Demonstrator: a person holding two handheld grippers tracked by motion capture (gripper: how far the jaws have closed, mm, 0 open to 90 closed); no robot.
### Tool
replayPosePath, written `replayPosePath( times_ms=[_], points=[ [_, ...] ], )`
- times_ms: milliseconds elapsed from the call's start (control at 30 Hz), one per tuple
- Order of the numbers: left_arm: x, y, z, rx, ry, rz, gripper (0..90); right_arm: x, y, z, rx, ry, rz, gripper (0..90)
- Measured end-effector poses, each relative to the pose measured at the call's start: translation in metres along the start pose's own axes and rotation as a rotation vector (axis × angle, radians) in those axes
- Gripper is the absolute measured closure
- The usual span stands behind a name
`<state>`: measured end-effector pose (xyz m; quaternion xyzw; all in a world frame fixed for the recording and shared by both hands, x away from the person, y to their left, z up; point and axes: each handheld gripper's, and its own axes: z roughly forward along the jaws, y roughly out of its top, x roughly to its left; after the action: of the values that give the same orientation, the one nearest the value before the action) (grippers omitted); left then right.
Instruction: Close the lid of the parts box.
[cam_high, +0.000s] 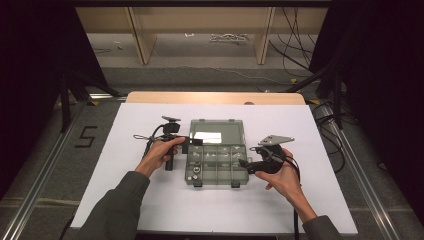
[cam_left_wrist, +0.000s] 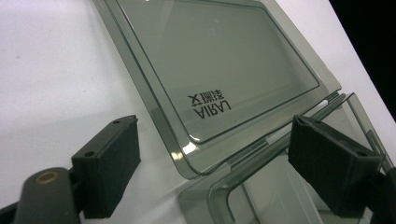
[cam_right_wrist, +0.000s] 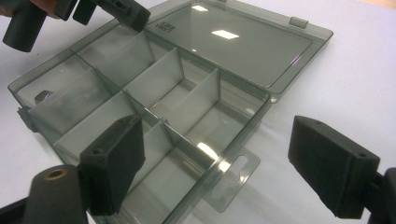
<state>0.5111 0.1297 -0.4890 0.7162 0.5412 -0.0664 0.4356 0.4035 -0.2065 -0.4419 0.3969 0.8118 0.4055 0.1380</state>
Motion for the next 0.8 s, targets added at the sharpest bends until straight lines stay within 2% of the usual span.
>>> replayPosePath(
  times_ms=[100,133,167,233,367,533,600,700,800],
  points=[
    [0.001,0.002,-0.002,-0.007,0.005,-0.003,17.5,0.000,0.000,-0.001,0.006,-0.002,0.012,19.5],
    [0.002,0.002,-0.002,-0.014,0.002,-0.018,18.4,0.000,0.000,-0.001,0.005,-0.002,0.011,19.5],
    [0.003,0.002,-0.003,-0.012,0.005,-0.013,18.5,0.000,0.000,-0.001,0.005,-0.001,0.010,19.5],
    [0.006,0.003,-0.003,-0.009,0.012,-0.032,18.6,0.000,0.000,-0.001,0.004,0.000,0.012,19.6],
    [0.007,0.005,-0.003,-0.006,0.006,-0.057,19.4,-0.001,0.000,0.001,-0.003,0.001,-0.005,19.6],
    [0.009,0.007,-0.002,-0.009,-0.002,-0.076,22.8,0.000,0.001,0.001,-0.004,0.005,-0.003,19.7],
    [0.006,0.009,-0.001,0.013,0.013,-0.040,25.0,0.000,0.001,0.002,-0.004,0.004,-0.004,19.8],
    [-0.003,0.013,-0.001,0.022,0.028,-0.024,25.3,0.000,0.001,0.002,-0.001,0.008,0.004,20.0],
    [-0.006,0.017,0.000,0.060,0.065,0.004,27.2,0.000,0.001,0.000,-0.003,0.006,0.013,20.1]
  ],
)
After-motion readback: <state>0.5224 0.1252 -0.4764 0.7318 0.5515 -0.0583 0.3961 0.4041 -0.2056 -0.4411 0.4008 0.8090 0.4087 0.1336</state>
